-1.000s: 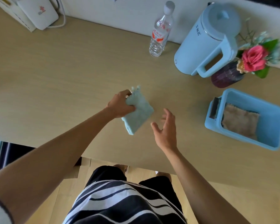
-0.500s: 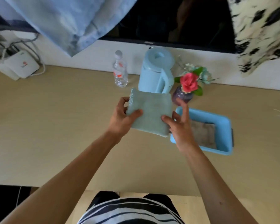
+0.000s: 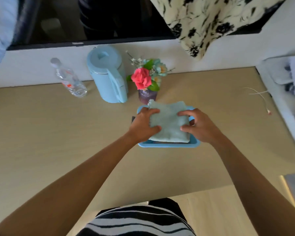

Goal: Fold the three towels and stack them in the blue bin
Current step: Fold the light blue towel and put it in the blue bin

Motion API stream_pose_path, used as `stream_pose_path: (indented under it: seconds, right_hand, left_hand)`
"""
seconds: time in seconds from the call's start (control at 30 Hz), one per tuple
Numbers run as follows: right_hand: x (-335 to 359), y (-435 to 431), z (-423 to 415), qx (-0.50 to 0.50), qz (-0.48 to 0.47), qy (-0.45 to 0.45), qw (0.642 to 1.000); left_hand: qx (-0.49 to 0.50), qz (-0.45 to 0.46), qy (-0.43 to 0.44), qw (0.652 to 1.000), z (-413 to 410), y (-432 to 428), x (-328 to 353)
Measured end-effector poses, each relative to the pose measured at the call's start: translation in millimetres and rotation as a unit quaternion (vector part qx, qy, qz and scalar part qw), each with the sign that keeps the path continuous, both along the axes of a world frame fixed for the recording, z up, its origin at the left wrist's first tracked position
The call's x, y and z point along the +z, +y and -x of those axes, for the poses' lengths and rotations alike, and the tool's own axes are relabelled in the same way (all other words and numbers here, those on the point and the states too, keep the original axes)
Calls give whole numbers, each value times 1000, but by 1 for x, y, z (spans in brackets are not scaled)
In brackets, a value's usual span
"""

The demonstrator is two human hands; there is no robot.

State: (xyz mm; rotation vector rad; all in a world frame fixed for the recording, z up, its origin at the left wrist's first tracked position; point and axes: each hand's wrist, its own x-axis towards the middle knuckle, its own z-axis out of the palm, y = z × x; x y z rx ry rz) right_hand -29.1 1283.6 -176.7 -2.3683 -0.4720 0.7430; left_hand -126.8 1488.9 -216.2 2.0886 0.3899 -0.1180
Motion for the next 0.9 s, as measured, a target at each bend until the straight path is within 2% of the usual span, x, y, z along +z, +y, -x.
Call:
stream_pose_path:
  seconds: [0.1,0.4,0.7,0.8,0.9]
  right_hand:
    - [-17,-4,-8,26,88,-39,995]
    - [-50,13,-14,108,259,-95,955]
    - [-69,27,-3,178,322,-157,916]
    - [-71,27,-3,212,331,-216,894]
    - [-71,26,-7,255,318,-246,879]
  left_hand:
    - [-22,-23,52,998,-14,-20,-21]
    - [-49,-87,136,986,-39,-44,-59]
    - [-88,-135,195,967,-41,-46,-68]
    - [-97,-212,197,952,-42,-43,-57]
    - [-131,-345,121,922,-43,-43,-48]
